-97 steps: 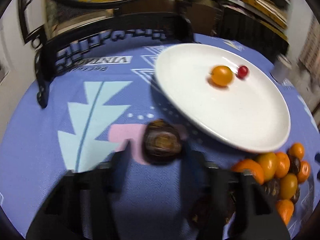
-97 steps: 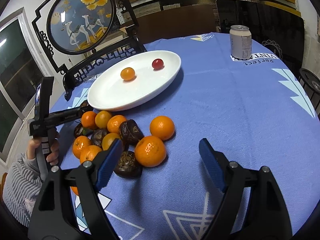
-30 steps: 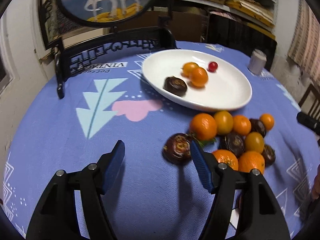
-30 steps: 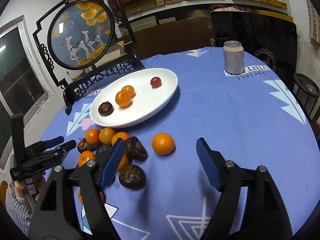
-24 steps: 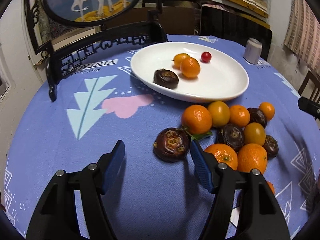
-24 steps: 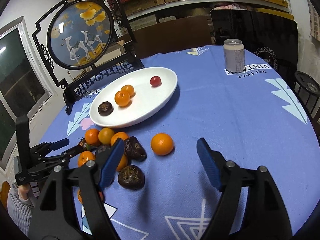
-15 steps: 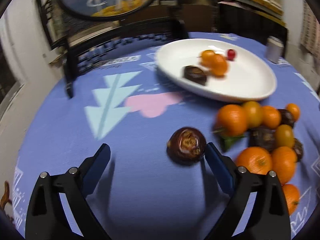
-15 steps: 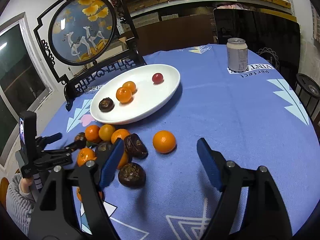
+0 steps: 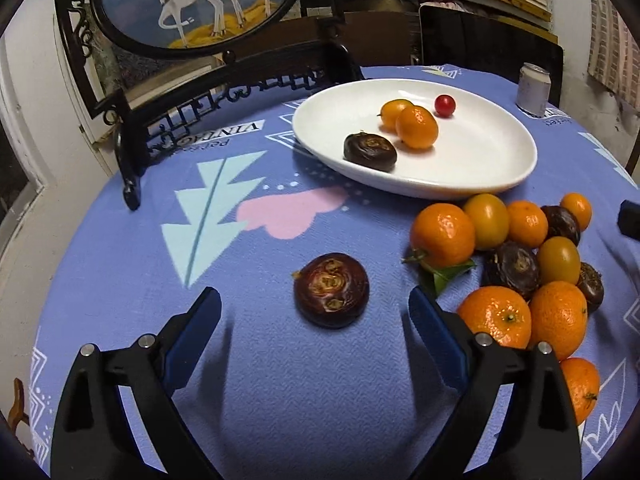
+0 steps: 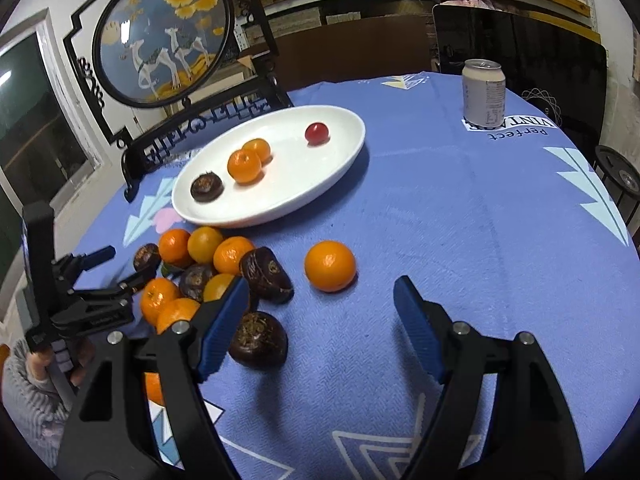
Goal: Organize fruits
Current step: 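Grasp another dark date with the left tool while the right tool grasps a tangerine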
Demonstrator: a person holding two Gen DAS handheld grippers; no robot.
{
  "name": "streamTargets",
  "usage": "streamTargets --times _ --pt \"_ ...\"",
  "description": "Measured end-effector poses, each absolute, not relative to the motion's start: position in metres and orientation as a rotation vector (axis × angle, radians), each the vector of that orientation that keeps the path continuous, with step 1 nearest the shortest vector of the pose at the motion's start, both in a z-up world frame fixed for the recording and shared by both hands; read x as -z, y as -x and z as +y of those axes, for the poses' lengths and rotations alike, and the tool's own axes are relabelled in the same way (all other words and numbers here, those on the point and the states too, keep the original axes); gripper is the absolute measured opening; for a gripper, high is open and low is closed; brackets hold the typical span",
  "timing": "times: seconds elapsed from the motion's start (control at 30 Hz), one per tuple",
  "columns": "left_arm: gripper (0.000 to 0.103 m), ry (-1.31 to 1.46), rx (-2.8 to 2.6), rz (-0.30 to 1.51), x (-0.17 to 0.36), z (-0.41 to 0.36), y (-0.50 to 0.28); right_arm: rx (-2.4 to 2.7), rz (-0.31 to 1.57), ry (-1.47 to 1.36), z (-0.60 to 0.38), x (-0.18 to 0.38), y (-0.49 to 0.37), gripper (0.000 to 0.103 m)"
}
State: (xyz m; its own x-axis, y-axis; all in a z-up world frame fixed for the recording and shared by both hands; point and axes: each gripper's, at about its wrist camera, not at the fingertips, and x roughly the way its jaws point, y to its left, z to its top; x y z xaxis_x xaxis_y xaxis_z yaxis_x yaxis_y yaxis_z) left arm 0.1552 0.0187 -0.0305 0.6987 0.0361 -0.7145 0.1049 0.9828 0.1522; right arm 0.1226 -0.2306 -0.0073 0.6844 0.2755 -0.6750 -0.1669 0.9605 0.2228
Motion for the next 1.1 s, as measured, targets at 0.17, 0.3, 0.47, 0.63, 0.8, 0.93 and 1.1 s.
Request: streamTargets --times 0.17,0.3,0.47,0.63,0.8,0.93,1.1 --pt "0.088 -0.151 0.057 0.815 0.032 0.022 -0.158 -0.238 0.789 -0.095 -0.221 0.016 -0.126 0.076" --pt "0.080 -0.119 0.074 0.848 0.036 0.025 -0.163 -0.226 0.794 -0.074 -0.217 0.022 -0.133 0.074" --pt "0.071 -0.089 0.099 0.875 0.040 0.027 -0.167 -0.221 0.785 -0.083 -0.214 0.025 -0.145 0.070" --pt "0.068 -0.055 0.103 0.883 0.041 0.031 -0.172 -0.239 0.782 -0.110 -0.214 0.026 -0.149 0.061" --pt "0.055 -0.039 0.090 0.877 0.040 0.035 -0.172 -0.225 0.785 -0.087 -0.214 0.025 -0.147 0.041" --pt "0.047 -0.051 0.099 0.871 0.039 0.033 -0.171 -0.207 0.815 -0.099 -0.217 0.033 -0.152 0.039" --pt "0.042 -0.053 0.106 0.867 0.039 0.032 -0.170 -0.207 0.818 -0.104 -0.217 0.034 -0.153 0.035"
